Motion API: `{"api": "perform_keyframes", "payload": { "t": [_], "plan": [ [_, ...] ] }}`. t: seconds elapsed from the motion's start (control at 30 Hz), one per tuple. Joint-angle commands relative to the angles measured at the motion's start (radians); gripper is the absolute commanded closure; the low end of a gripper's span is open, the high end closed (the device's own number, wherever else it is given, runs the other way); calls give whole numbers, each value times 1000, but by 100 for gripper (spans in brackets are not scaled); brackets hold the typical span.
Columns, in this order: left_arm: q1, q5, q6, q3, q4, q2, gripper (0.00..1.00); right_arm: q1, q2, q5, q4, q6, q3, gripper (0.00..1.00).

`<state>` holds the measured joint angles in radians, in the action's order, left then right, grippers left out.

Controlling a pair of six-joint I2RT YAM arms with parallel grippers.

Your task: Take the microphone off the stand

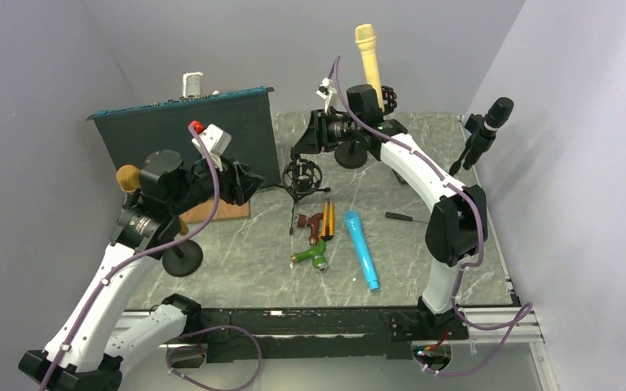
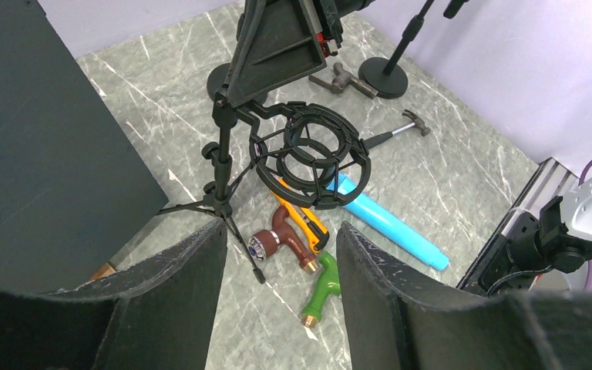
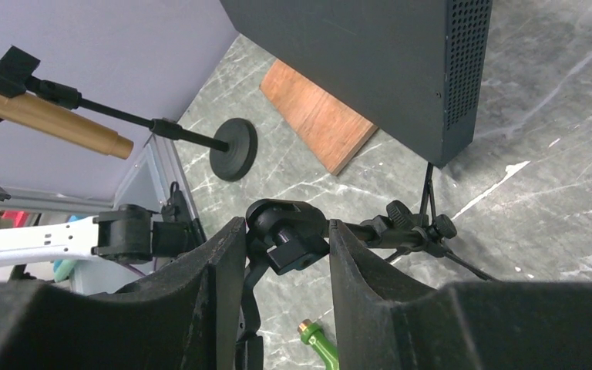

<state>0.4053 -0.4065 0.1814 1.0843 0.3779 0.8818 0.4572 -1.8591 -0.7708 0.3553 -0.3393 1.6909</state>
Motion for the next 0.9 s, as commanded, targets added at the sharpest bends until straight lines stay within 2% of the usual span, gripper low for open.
{"api": "perform_keyframes", "payload": {
  "t": [0.0,0.3,0.87],
  "plan": [
    [3,-28,8,3,-46,3,42,17,-66,220,56,89,-100,64],
    [4,-26,7,5,-44,8,42,24,-118,296,35,114,-166,64],
    [4,-34,10,-1,-51,14,42,32,-120,296,-113,128,-383,63]
  ]
}}
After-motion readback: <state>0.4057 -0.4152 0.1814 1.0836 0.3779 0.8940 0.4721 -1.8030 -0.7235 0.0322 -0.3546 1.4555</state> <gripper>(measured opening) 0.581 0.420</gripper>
